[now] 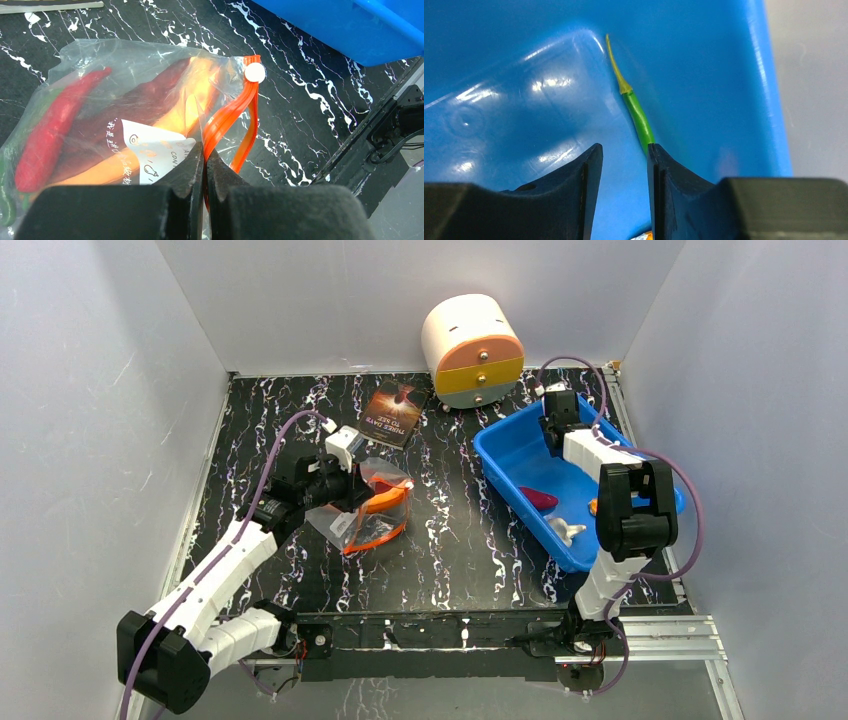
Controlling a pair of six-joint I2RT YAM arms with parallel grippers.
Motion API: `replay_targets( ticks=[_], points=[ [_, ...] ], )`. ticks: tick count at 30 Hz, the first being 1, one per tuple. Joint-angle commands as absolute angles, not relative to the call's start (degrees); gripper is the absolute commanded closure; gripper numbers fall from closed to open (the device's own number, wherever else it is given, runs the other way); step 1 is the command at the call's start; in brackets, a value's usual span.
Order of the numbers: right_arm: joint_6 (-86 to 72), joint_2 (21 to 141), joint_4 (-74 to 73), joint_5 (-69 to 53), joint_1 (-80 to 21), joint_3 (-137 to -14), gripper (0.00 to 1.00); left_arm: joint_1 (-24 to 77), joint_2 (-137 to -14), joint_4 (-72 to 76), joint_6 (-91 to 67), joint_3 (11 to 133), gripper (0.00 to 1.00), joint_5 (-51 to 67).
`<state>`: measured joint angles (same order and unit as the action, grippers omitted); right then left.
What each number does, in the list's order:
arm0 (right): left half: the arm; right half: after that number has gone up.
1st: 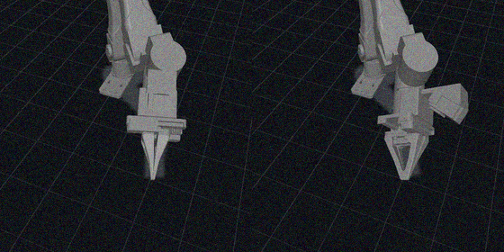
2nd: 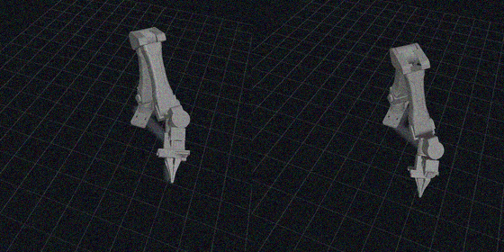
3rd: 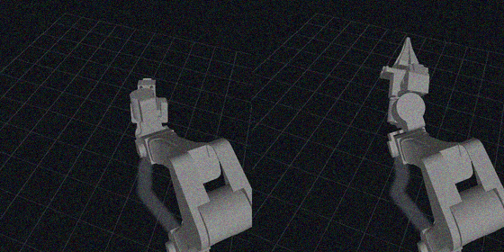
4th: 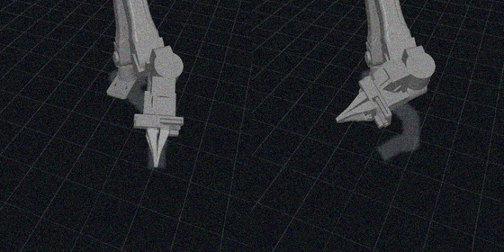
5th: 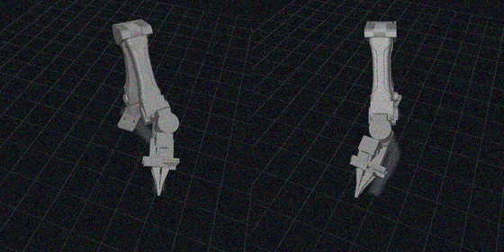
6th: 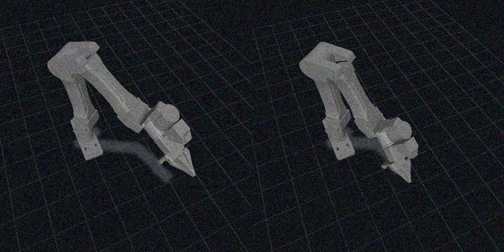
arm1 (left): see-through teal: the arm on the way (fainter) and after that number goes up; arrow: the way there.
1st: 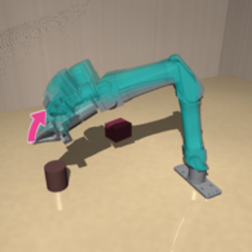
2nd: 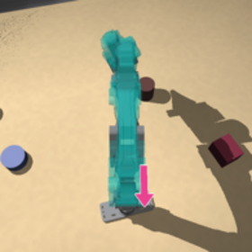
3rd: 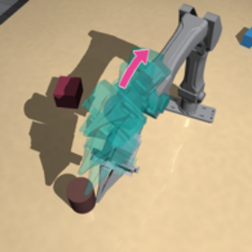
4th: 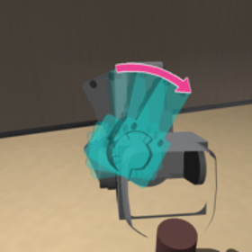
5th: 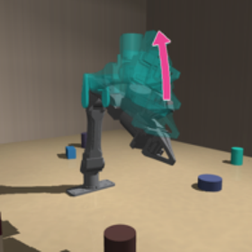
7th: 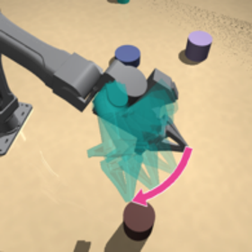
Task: Place the food in the zip-top bag and seal the zipper
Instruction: Pick up the fake vegetable from the bin.
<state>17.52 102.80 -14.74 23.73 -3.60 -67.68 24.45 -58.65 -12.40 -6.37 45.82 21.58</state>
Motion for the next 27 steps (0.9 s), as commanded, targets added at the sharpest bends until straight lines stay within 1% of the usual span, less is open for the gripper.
replay_targets(
  ticks=[1,4,13,23,27],
  points=[
    [17.51,103.63,-9.78,20.14,0.86,-68.29,0.65,24.26,-56.55,-11.01,-5.54,45.57,1.00,21.82],
    [17.18,104.40,-9.88,17.01,2.31,-68.67,0.64,24.26,-55.93,-11.03,-5.42,45.54,1.00,21.35],
    [16.51,106.30,-9.66,13.11,4.28,-69.54,0.62,24.25,-55.71,-10.96,-5.19,45.37,1.00,20.84],
    [15.85,108.80,-9.71,11.87,5.61,-70.08,0.60,24.26,-55.29,-10.81,-5.04,45.26,1.00,20.74],
    [14.78,109.51,-9.66,9.35,6.61,-70.30,0.58,24.26,-55.13,-10.81,-5.10,45.23,1.00,20.65]
  ],
)
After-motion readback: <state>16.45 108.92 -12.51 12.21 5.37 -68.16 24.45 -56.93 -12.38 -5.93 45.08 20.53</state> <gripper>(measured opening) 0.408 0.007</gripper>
